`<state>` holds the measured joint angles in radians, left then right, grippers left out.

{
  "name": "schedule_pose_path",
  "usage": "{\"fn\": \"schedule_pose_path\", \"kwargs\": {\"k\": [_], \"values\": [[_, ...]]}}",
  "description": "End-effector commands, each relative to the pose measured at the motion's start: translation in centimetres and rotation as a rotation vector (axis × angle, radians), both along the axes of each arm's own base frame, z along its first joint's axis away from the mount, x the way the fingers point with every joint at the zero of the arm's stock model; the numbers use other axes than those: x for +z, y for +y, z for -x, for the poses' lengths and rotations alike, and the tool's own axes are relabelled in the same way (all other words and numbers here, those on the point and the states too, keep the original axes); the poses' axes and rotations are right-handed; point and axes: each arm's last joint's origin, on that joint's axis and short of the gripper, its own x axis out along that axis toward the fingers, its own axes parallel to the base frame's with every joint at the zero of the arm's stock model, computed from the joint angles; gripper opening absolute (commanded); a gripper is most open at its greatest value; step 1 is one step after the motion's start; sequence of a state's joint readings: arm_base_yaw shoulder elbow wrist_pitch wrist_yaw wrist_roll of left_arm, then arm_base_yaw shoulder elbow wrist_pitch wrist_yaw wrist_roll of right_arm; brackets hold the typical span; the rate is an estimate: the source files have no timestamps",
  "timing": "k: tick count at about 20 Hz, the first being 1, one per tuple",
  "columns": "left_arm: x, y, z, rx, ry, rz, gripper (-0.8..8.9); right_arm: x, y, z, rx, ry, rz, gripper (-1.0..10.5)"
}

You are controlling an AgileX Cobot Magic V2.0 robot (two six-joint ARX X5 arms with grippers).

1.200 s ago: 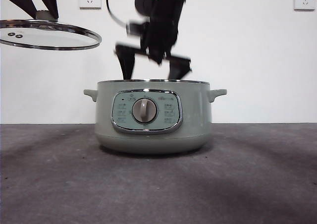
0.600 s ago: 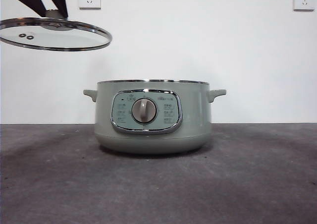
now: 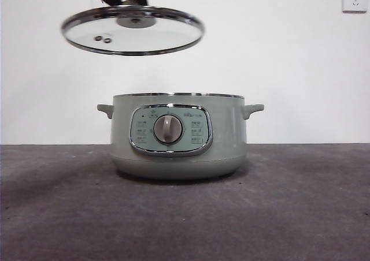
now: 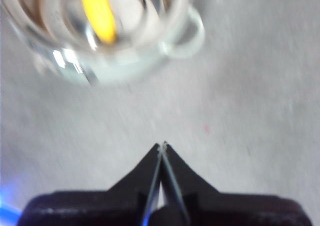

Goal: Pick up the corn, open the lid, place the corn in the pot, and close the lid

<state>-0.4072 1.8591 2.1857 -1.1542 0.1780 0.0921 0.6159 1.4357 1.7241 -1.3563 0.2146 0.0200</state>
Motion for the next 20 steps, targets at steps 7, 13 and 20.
{"fn": "schedule_pose_path", "kwargs": {"k": [7, 13, 20], "values": [[-3.0, -5.4, -1.7, -0.099, -0.012, 0.017, -0.13, -2.5, -4.2, 6.3, -0.019, 0.051, -0.028, -0.2], [-3.5, -5.9, -2.3, -0.069, -0.040, -0.008, -0.13, -3.1, -6.7, 9.7, -0.056, 0.011, -0.092, -0.2], [-5.5, -6.6, -3.5, -0.071, 0.004, -0.033, -0.13, -3.2, -8.1, 11.7, -0.067, -0.030, -0.138, -0.2]]}}
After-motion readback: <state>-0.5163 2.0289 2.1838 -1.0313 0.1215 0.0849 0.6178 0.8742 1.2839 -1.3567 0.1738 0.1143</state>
